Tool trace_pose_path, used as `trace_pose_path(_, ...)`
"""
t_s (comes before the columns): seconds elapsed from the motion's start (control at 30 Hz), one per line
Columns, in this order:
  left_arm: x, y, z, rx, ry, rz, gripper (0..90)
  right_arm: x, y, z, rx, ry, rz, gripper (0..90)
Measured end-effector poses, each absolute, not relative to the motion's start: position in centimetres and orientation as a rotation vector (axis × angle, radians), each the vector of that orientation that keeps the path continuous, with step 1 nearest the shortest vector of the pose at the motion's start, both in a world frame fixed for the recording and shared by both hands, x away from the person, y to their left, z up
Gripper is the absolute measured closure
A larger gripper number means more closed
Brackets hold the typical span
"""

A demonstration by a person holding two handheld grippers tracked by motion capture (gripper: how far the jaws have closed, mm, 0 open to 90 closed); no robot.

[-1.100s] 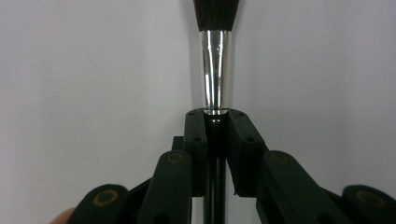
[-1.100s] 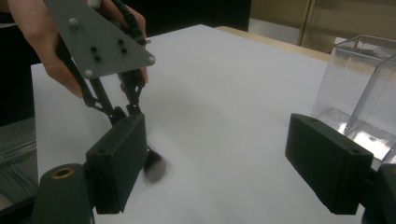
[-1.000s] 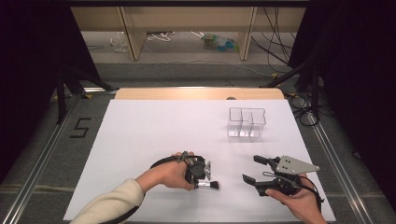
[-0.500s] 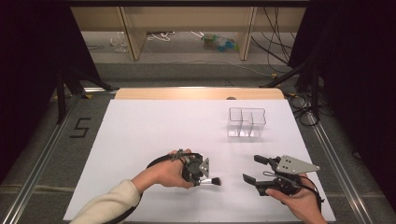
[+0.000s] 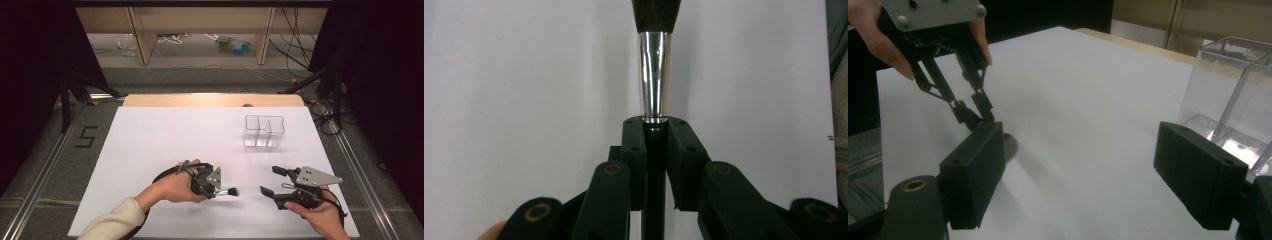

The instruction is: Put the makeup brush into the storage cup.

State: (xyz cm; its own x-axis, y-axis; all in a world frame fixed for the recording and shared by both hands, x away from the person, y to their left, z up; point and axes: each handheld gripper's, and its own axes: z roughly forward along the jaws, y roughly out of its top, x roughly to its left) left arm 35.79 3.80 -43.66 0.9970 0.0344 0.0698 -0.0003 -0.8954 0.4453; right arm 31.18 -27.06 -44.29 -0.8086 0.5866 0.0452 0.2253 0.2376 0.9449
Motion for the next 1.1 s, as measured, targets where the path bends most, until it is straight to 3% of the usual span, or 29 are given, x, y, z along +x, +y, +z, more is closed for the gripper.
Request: trace_pose_path(1.1,35.0,6.0,-43.9,2.401,0.164,0.198,79.4,31.2,-27.1,-44.3,0.765,2.192,1.597,21.7)
